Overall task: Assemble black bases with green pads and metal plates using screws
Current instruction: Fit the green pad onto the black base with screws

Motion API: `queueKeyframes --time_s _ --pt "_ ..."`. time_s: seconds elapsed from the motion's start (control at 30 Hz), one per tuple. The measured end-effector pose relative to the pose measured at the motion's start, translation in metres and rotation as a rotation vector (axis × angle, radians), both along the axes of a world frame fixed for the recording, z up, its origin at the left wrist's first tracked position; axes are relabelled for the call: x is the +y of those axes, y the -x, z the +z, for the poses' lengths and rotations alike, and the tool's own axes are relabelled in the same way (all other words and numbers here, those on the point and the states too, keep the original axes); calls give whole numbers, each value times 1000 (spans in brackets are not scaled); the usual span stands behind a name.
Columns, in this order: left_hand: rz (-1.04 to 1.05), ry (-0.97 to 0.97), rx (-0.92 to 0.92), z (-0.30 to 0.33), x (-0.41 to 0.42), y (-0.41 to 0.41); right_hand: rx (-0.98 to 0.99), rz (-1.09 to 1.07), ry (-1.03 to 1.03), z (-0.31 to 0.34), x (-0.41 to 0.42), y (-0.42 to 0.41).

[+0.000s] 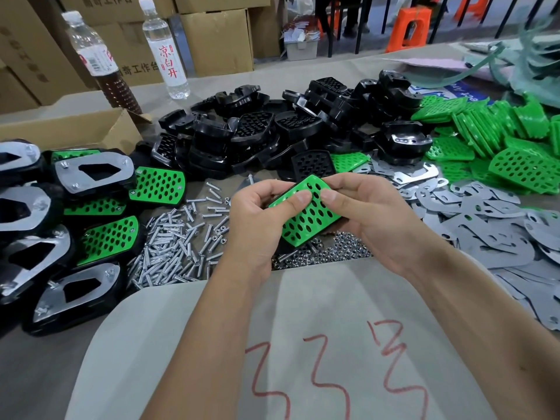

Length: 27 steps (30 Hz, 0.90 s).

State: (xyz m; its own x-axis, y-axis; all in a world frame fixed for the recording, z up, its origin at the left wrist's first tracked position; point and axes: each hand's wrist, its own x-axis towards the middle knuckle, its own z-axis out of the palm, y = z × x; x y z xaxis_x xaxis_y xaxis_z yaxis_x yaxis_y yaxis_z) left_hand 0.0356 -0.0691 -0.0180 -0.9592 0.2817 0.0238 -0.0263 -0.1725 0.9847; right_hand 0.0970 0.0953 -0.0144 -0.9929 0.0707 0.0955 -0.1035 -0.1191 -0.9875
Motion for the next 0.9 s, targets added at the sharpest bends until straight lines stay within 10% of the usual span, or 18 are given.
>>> queueKeyframes --time_s 0.9 --pt "-122 -61 4 4 -3 -5 5 78 23 6 11 -3"
